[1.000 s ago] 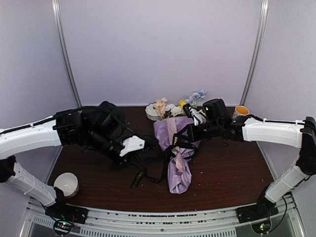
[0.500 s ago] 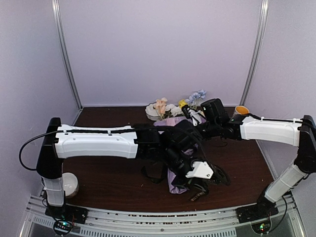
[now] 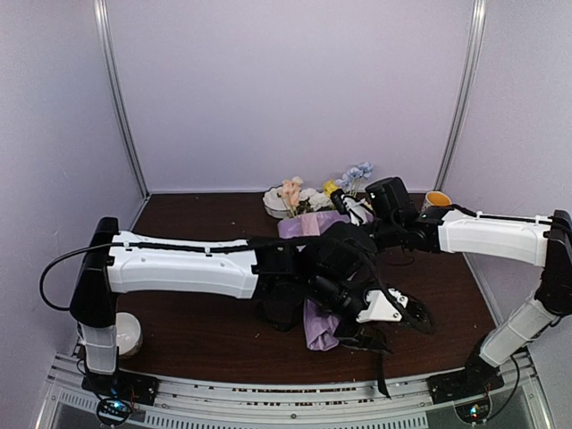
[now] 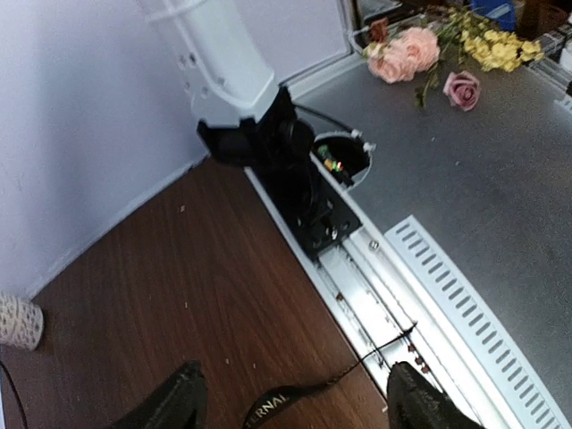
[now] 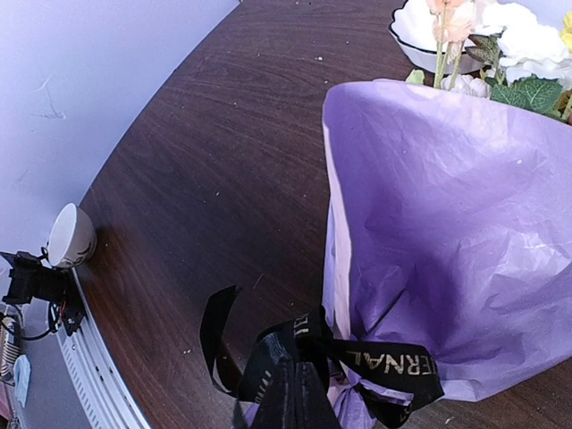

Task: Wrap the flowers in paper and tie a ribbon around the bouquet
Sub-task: Cross the half-tied ribbon over the folded bouquet.

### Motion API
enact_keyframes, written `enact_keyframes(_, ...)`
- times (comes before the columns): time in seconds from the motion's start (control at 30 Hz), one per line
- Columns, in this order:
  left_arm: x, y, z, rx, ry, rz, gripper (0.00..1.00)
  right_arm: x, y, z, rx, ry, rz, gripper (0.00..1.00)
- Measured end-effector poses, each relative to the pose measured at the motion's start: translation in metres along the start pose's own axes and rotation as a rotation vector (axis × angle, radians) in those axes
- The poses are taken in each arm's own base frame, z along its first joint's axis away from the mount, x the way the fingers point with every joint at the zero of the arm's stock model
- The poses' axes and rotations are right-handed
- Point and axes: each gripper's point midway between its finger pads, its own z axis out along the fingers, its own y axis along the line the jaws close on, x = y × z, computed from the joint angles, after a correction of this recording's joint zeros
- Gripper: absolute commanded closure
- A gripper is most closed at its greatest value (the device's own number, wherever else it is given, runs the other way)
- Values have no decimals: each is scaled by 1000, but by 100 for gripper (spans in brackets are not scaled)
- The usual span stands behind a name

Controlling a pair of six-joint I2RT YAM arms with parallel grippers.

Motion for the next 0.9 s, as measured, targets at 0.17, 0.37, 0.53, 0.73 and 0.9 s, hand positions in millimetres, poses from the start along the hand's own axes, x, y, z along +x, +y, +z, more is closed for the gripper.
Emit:
enact_keyframes(0.17, 36, 5, -12, -65, 155, 11, 12, -2, 2, -2, -3, -8, -2, 100)
enact_keyframes(0.37, 48, 28, -80, -199, 121, -75, 37, -3, 3, -2, -6, -10, 3, 100)
enact_keyframes(0.53, 83, 82, -177, -502, 2, -257, 38, -1, 13, -1, -27, -10, 6, 100)
enact_keyframes(0.73, 153, 113, -190, -621, -17, -459, 22, -10, 33, 0, -80, -56, 30, 100)
enact_keyframes(0.9, 194, 113, -161, -565, 9, -527, 32, -16, 43, 0, -112, -93, 57, 100)
